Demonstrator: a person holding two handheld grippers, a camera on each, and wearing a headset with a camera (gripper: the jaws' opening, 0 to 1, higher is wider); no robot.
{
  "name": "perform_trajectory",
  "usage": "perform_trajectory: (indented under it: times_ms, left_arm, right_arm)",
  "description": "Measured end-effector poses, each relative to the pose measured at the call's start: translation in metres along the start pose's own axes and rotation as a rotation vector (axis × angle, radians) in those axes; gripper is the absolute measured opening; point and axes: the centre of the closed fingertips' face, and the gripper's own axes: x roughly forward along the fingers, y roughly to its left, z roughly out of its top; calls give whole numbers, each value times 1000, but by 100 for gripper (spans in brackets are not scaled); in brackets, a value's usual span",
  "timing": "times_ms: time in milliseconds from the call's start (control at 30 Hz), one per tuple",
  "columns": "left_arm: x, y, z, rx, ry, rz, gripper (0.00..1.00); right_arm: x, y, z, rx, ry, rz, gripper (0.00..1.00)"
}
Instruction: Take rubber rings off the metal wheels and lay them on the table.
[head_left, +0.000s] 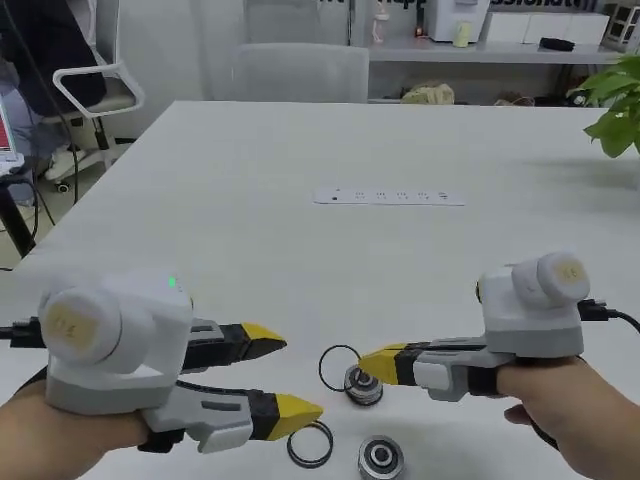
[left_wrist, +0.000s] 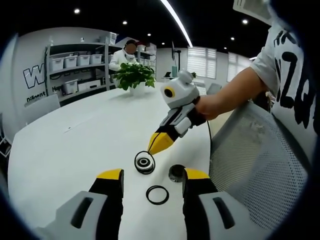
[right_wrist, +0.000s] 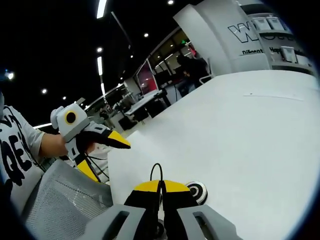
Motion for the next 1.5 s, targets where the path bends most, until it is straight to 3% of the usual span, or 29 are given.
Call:
perform_trajectory:
  times_ms: [467, 833, 1500]
  left_arm:
    - [-19, -2, -10, -21, -3, 25, 50]
    - [-29, -1, -17, -30, -1, 44, 51]
    - [-35, -1, -30, -53, 16, 60, 51]
  right_arm:
    - [16, 18, -24, 7, 95, 60, 0]
    - [28, 18, -49, 16, 193, 74, 0]
    - [36, 8, -59, 7, 236, 33, 0]
